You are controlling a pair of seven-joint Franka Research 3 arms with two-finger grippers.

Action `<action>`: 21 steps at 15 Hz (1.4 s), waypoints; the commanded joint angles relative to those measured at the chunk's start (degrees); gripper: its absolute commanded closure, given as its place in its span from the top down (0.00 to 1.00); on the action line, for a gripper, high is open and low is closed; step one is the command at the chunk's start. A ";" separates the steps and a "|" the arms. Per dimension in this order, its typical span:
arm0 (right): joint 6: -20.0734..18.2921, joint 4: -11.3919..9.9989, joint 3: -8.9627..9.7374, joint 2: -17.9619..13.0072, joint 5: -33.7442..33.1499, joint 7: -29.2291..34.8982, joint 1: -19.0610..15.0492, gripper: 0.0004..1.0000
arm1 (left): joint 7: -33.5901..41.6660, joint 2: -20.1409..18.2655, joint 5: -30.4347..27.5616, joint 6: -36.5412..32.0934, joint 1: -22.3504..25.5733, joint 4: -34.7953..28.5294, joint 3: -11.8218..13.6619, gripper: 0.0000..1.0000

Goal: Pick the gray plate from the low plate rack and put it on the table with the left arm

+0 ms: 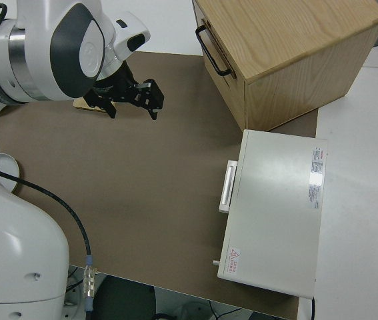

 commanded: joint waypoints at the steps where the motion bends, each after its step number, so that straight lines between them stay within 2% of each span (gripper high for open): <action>1: -0.83 0.35 0.38 -0.14 0.34 -0.08 -0.41 0.99 | -1.47 0.85 1.58 -5.16 -0.72 6.42 -0.39 0.99; 4: -0.83 0.35 0.29 -0.14 0.34 0.01 -0.41 0.99 | -1.47 0.50 2.01 -5.61 -0.37 8.02 -0.39 0.99; 7: -0.83 0.35 0.38 -0.14 0.34 0.01 -0.41 0.99 | -1.04 0.06 8.32 -6.66 -0.98 8.11 -0.83 0.99; 10: -0.83 0.35 0.29 -0.14 0.34 0.01 -0.41 0.99 | -0.69 -0.03 9.13 -6.84 -1.07 8.19 -1.09 0.99; 13: -0.83 0.35 0.29 -0.14 0.34 -0.08 -0.41 0.99 | 0.28 -0.12 11.85 -7.54 -1.07 8.19 -2.59 0.99; 21: -0.83 0.35 0.38 -0.14 0.34 -0.08 -0.41 0.99 | 0.37 -0.12 10.46 -7.63 -1.16 8.11 -2.33 0.99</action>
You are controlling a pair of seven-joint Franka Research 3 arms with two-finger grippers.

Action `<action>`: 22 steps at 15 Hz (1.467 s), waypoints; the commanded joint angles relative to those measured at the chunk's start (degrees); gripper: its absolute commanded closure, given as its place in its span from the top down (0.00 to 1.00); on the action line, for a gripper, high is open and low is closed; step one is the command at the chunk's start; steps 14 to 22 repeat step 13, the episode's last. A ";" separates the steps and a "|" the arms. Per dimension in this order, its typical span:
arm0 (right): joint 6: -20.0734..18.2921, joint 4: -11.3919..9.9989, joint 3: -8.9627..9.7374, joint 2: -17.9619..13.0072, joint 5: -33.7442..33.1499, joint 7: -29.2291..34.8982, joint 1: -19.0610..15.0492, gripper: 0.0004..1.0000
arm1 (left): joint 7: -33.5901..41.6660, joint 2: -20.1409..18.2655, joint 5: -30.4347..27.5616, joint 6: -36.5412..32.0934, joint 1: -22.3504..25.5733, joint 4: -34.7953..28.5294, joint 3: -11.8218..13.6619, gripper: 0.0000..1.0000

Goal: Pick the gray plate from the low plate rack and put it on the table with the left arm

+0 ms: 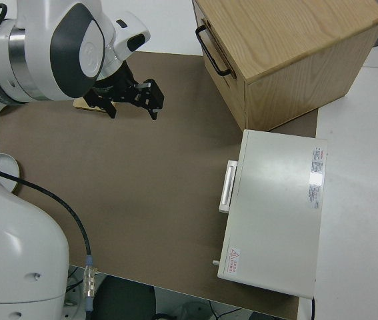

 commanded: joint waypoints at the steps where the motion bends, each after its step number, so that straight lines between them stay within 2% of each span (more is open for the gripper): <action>1: -0.83 0.35 0.38 -0.14 0.34 0.01 -0.41 0.99 | 0.30 -0.11 -0.75 -1.38 -0.79 0.81 0.95 0.99; 8: -0.83 0.35 0.29 -0.14 0.34 -0.08 -0.41 0.99 | 2.93 -0.28 -1.29 -1.38 -0.97 0.90 0.26 0.99; 22: -0.83 0.35 0.38 -0.14 0.34 -0.08 -0.41 0.99 | 2.93 -0.37 -1.38 -1.38 -0.97 0.81 -0.01 0.99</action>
